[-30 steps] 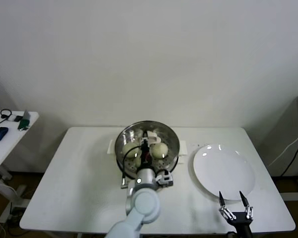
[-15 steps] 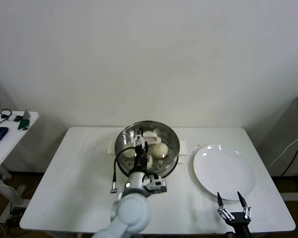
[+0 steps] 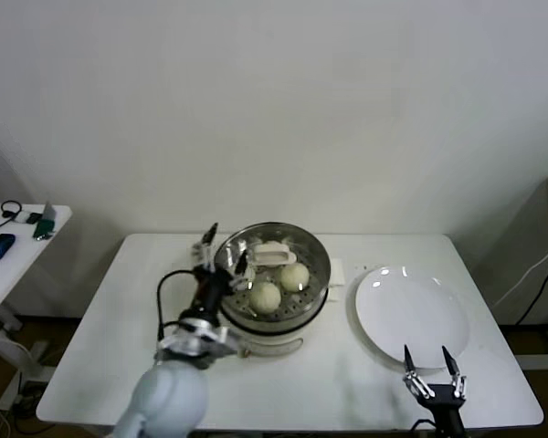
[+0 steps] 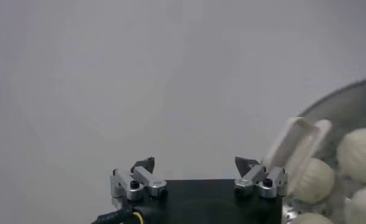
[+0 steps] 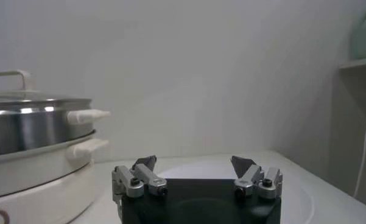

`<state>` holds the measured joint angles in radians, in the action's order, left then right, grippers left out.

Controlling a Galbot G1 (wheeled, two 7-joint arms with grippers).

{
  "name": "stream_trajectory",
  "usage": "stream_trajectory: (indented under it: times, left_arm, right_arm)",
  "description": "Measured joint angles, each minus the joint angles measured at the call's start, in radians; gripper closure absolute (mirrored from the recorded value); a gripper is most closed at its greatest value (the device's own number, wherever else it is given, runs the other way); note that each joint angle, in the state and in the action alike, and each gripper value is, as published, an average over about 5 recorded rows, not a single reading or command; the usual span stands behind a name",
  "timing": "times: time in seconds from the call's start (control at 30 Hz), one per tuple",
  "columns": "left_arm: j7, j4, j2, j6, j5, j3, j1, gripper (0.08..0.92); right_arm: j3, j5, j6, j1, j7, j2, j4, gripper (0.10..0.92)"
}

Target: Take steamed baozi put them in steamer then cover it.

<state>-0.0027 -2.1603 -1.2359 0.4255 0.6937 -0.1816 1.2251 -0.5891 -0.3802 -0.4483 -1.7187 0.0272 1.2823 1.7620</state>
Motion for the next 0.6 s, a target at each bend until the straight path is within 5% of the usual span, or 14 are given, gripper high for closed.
stream_trajectory:
  times: [0.3,0.6]
  left_arm:
    - [-0.046,0.060,-0.006,-0.295,-0.520,-0.282,0.171,0.177]
    - [-0.052,0.248,-0.027,-0.605,-0.807,-0.362,0.285,0.177]
  right_arm:
    - [0.000,0.020,-0.005,0.015,-0.015,-0.001,-0.010,0.202]
    - [0.002,0.039,-0.005,0.026,-0.022,-0.001,-0.031,0.202]
